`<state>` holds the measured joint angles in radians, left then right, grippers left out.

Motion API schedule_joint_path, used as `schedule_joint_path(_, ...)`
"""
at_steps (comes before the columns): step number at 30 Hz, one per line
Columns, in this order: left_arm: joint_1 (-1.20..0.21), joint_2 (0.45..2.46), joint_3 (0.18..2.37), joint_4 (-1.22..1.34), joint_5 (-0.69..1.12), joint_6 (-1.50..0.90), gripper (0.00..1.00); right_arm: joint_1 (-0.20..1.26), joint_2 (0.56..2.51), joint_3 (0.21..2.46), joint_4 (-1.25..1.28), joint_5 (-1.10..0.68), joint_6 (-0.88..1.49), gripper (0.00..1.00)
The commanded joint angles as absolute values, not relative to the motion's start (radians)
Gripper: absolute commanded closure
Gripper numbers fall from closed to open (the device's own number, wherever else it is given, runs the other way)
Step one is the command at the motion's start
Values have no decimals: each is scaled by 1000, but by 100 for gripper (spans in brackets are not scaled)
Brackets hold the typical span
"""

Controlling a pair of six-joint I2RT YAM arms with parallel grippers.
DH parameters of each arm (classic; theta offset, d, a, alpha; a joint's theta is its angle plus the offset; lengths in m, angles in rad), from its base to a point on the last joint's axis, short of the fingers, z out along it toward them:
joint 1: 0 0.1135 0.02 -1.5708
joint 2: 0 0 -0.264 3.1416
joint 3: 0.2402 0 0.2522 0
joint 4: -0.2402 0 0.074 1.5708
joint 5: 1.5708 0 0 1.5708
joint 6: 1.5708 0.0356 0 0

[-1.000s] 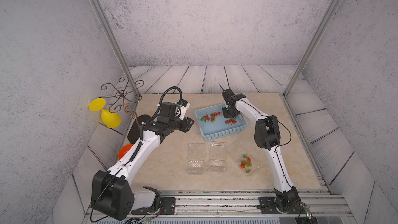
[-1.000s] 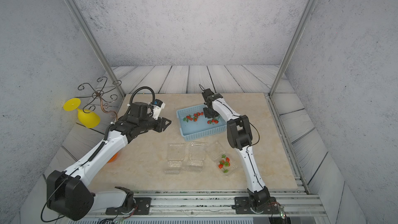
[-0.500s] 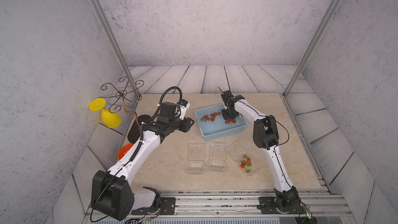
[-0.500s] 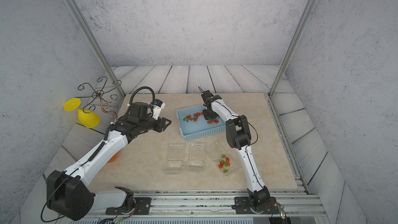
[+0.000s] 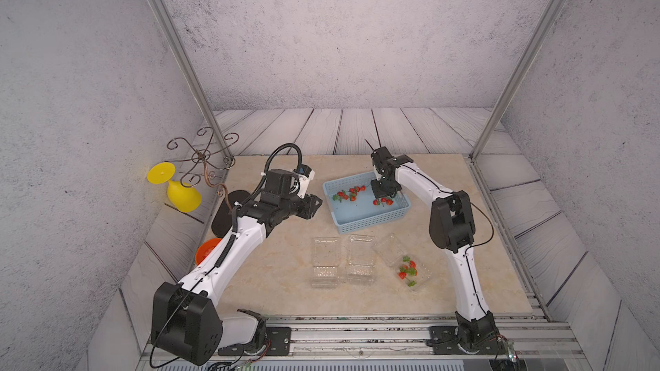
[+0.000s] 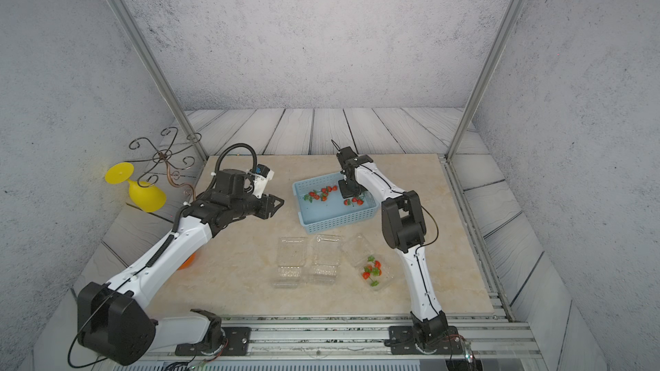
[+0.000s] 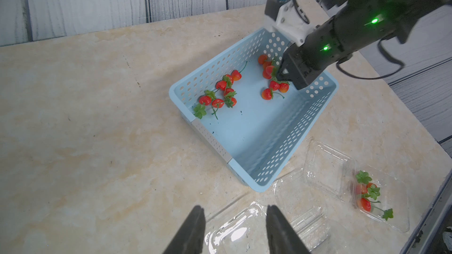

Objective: Pack strawberries into containers
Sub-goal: Pick up the strawberry from the basket, then place the strawberry in the packing box.

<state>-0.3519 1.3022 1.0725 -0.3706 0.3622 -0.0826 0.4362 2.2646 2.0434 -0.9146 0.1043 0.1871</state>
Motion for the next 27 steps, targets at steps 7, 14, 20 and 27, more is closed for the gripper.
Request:
schedule_joint_path(7, -357, 1272, 1089, -380, 363, -67, 55, 456, 1736, 1582, -858, 26, 268, 100)
schedule_joint_path(14, -356, 1275, 1089, -371, 378, -77, 55, 515, 1383, 1170, -987, 20, 362, 100)
schedule_joint_path(20, -356, 1263, 1086, -372, 369, -76, 55, 567, 1191, 864, -988, -60, 507, 100)
schedule_joint_path(27, -357, 1246, 1085, -376, 365, -75, 55, 612, 1241, 785, -930, -23, 643, 97)
